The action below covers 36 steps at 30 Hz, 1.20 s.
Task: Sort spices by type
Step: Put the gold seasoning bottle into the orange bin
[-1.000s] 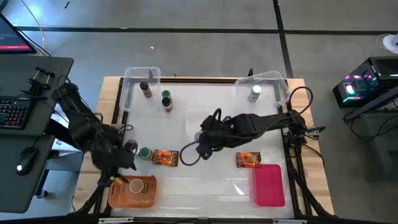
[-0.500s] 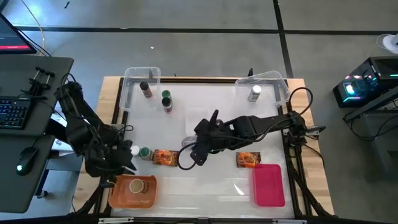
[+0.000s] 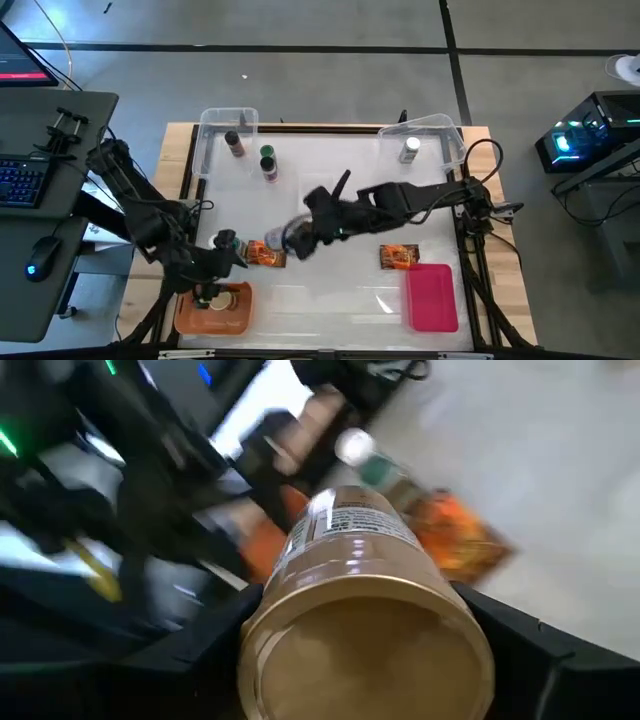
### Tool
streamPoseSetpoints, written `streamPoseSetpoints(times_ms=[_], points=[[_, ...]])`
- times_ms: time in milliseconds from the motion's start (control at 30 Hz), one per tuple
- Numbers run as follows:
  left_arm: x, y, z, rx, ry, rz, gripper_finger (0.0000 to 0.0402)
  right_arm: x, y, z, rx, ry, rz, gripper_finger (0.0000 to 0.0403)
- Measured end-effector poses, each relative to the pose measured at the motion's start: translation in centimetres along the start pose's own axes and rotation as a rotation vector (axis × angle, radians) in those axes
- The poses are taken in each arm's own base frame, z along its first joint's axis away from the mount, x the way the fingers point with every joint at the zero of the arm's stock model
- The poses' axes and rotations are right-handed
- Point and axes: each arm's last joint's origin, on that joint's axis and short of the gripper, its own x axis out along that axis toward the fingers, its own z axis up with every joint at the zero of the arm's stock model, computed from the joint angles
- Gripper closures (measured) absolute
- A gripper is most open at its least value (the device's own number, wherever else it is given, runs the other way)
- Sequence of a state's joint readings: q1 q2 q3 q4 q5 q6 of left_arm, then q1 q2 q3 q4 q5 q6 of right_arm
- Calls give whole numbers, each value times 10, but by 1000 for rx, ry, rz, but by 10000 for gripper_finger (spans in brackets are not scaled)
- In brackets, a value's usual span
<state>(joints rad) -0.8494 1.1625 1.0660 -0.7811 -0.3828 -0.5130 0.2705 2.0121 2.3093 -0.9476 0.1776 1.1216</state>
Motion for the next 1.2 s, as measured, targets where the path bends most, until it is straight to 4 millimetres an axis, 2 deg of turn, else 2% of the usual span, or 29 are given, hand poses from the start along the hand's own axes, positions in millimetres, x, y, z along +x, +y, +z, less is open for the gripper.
streamPoseSetpoints(times_ms=[167,300,533,700,900,1067,1200], points=[[18,-3,0,53,48,38,120,5,-16,26,273,178,34,130],[30,-4,-1,61,83,64,119,8,-31,47,380,210,12,130],[42,-7,-4,76,120,85,119,6,-63,72,472,258,-116,130],[43,-7,-5,82,132,91,119,6,-67,77,469,255,-119,130],[37,0,3,48,156,99,119,6,-63,71,336,279,-100,130],[13,26,25,90,238,222,111,3,-46,33,122,344,-127,130],[-4,48,38,58,276,311,97,0,-32,4,-54,296,-162,130]])
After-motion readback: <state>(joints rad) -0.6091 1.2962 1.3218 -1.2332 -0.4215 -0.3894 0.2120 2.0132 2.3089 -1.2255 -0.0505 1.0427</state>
